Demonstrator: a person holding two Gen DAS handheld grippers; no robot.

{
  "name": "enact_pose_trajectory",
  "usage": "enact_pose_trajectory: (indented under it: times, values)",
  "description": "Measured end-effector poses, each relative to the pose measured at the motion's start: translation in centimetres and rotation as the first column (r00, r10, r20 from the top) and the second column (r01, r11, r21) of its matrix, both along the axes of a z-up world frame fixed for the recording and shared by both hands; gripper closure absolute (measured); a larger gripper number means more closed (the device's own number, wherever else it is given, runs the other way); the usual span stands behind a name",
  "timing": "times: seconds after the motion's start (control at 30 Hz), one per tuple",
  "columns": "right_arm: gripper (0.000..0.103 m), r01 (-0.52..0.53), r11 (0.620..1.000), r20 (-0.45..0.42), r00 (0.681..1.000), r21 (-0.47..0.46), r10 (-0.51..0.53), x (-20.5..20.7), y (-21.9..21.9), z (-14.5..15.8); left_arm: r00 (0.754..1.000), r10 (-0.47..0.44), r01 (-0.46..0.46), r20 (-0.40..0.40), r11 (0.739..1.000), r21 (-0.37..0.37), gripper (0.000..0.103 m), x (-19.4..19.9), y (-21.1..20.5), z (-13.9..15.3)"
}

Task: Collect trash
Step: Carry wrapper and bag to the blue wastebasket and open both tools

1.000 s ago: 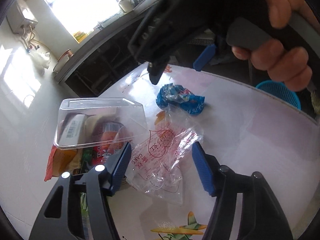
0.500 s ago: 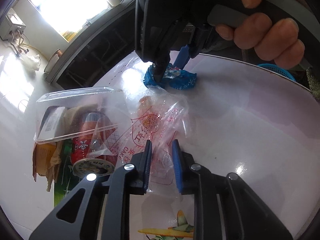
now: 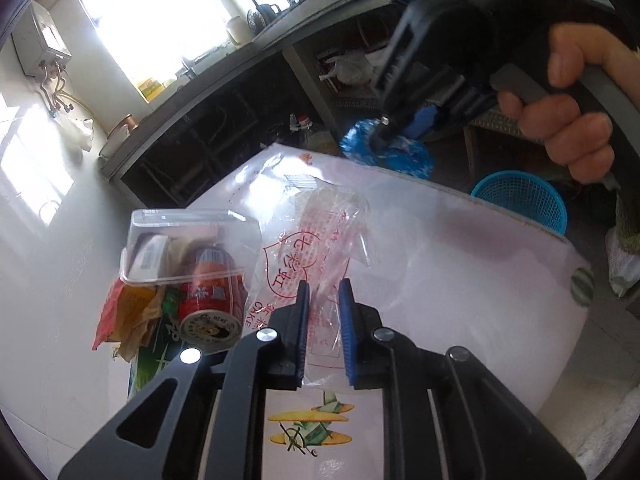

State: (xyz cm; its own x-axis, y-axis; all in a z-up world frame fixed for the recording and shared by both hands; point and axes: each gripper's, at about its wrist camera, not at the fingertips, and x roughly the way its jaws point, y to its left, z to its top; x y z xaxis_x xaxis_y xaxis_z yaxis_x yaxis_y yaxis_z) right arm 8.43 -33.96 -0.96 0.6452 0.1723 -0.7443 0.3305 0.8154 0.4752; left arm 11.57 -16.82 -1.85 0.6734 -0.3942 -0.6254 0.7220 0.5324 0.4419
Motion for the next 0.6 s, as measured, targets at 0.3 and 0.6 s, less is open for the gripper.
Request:
enact_pose_trajectory:
  times: [0.3, 0.6]
  values:
    - [0.081, 0.384, 0.923, -0.020, 0.923, 0.018, -0.384, -14.9, -9.1, -1.3, 0.877, -0.269, 0.155, -0.399, 0.942, -0.296, 0.089, 1.4, -8.1, 5.2]
    - [0.079, 0.615, 0.786, -0.135, 0.785, 0.062, -0.604, -20.4, -15.3, -7.6, 0.541, -0.278, 0.124, -0.794, 0.960, -0.251, 0.089, 1.1, -23.9, -1.2]
